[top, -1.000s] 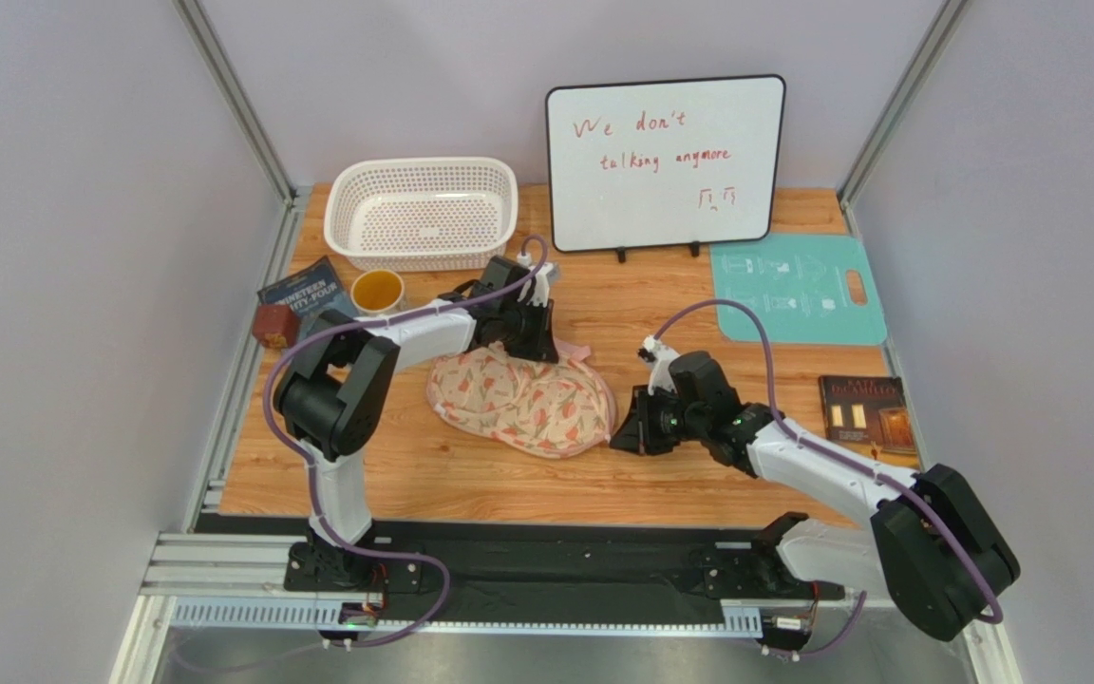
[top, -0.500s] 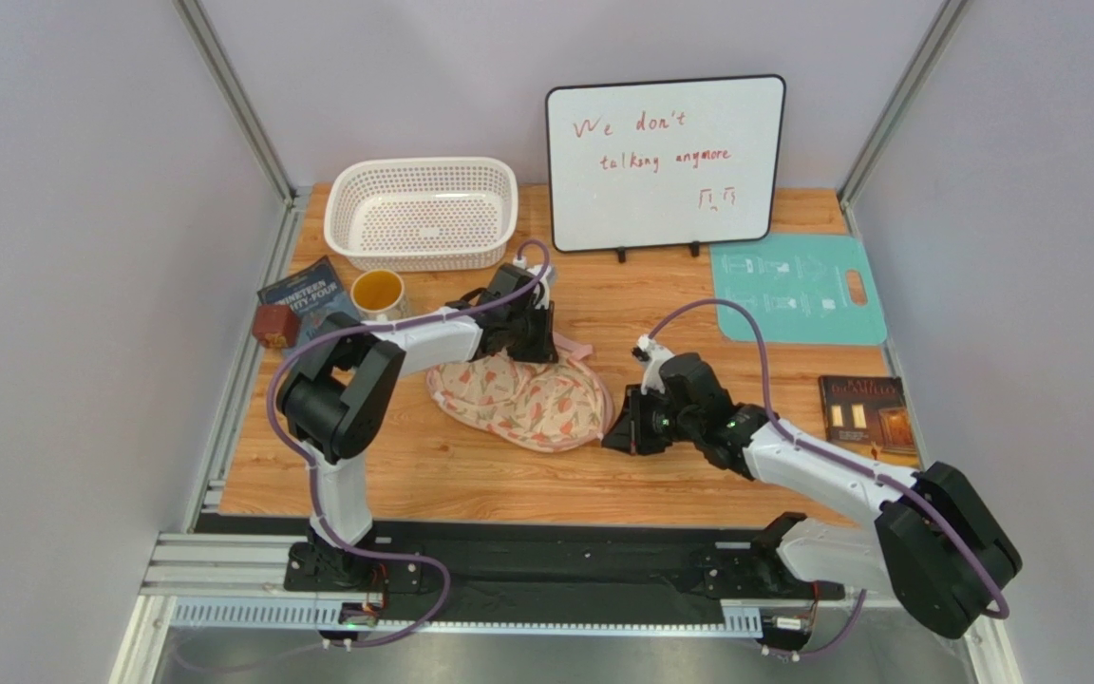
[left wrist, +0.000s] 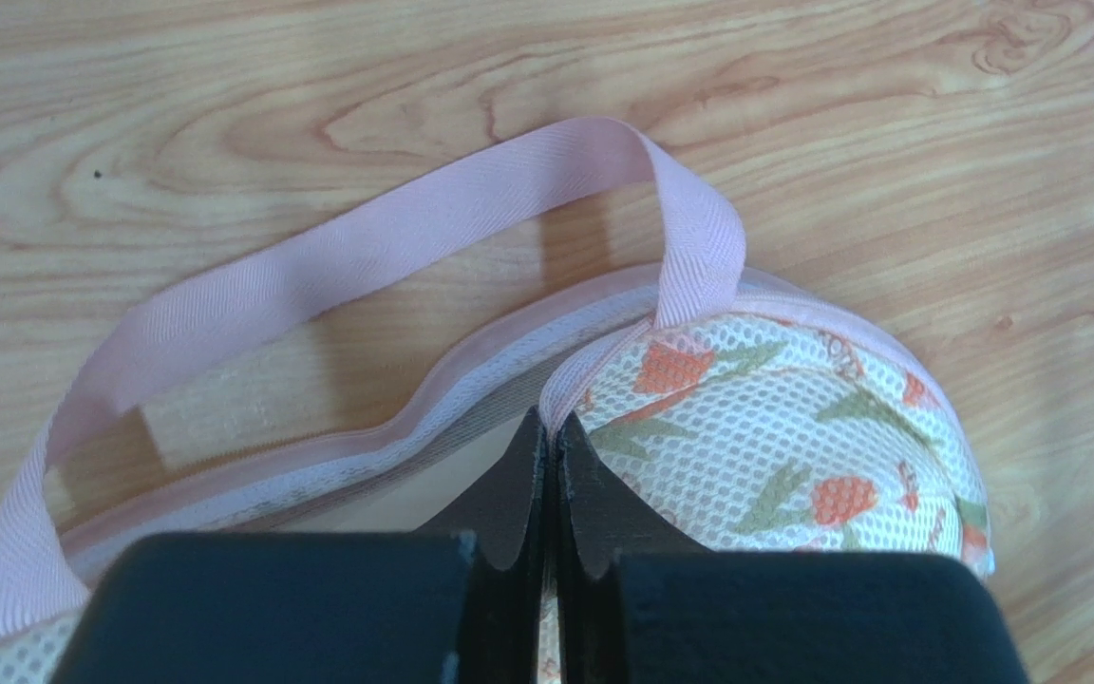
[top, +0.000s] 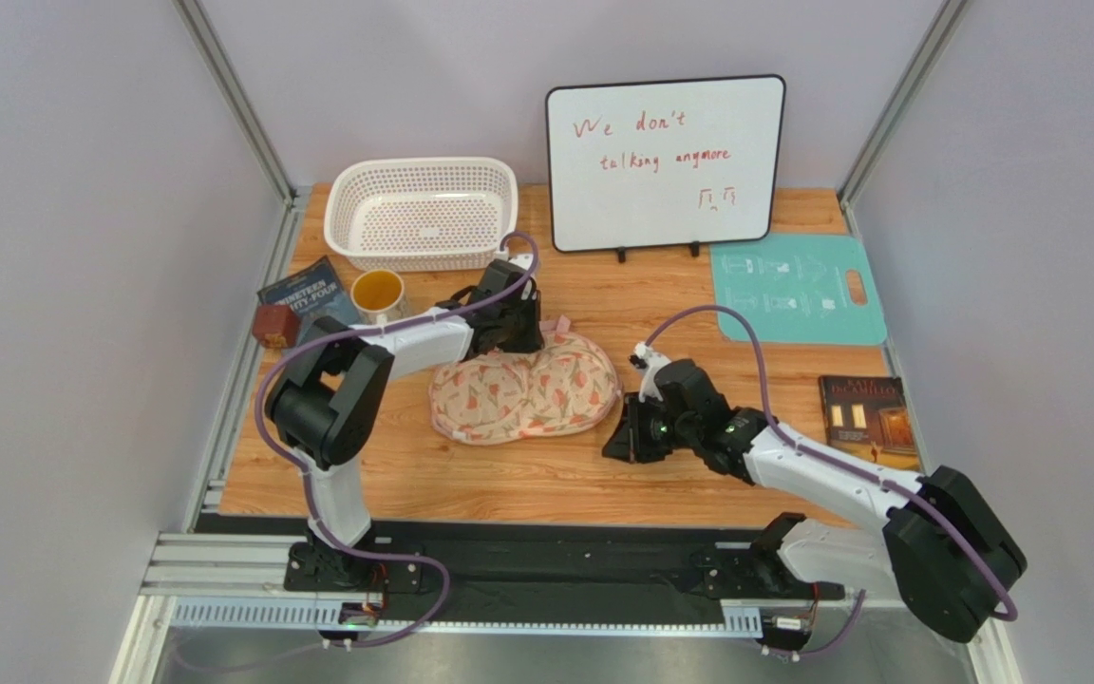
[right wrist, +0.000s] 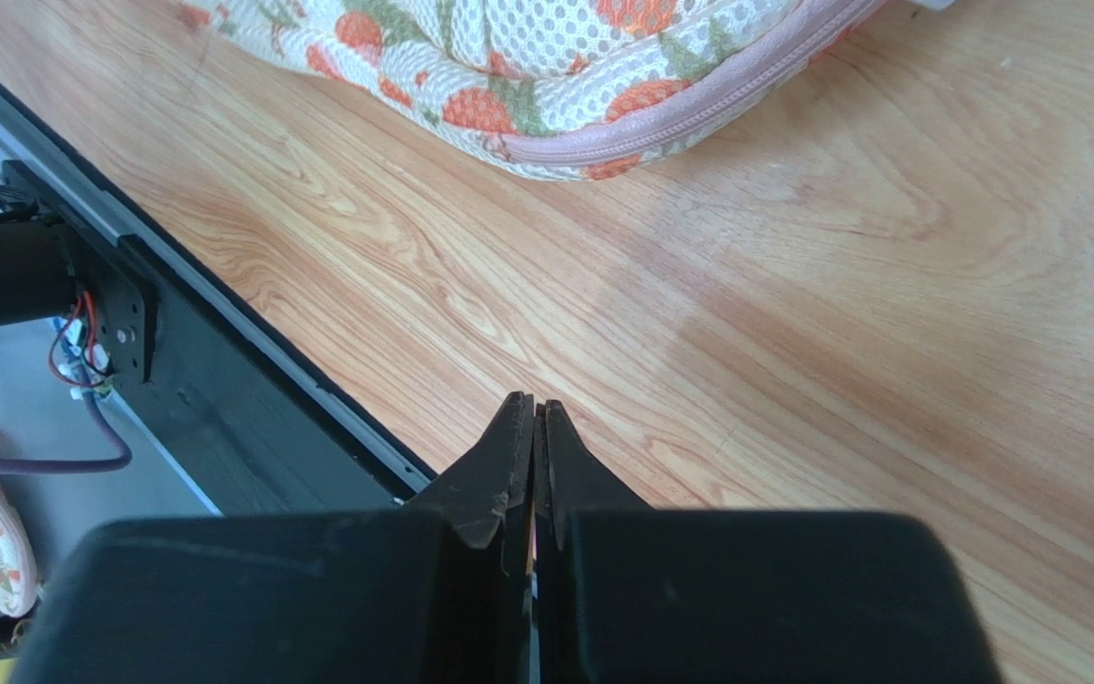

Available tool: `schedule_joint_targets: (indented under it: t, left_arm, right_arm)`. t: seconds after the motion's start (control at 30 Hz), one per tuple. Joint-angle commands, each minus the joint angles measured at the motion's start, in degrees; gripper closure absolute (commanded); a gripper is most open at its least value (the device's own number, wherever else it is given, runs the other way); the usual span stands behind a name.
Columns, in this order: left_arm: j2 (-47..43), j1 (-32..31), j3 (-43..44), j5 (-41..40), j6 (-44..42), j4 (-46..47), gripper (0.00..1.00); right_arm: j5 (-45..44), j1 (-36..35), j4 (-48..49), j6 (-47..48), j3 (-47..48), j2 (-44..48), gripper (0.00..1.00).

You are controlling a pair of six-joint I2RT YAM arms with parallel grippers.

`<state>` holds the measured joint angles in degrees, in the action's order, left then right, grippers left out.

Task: Unzip the laundry bag and remove the bra
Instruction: Unzip the laundry bag at the center of the board.

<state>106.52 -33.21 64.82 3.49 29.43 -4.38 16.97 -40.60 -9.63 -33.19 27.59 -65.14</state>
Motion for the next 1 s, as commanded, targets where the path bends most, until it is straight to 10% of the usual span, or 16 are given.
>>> schedule_joint_targets:
  t: [0.0,0.33,0.57,0.97]
  left_arm:
    - [-5.0,-0.1,-1.4,0.6,-2.2,0.3,1.00]
    - [-4.7,-0.1,-1.2,6.8,-9.1,0.0,1.00]
    - [-2.8,-0.1,0.8,10.0,-14.6,-0.4,1.00]
    - [8.2,3.2,14.3,29.4,-26.7,-6.9,1.00]
  right_arm:
    - [-1.8,0.1,-1.2,0.8,2.3,-0.3,1.00]
    - [-1.9,13.9,-5.1,5.1,6.4,0.3,0.96]
    - [6.1,17.5,-0.2,11.1,9.9,-6.7,0.45]
    - [14.8,17.7,15.3,16.8,2.5,-8.9,0.44]
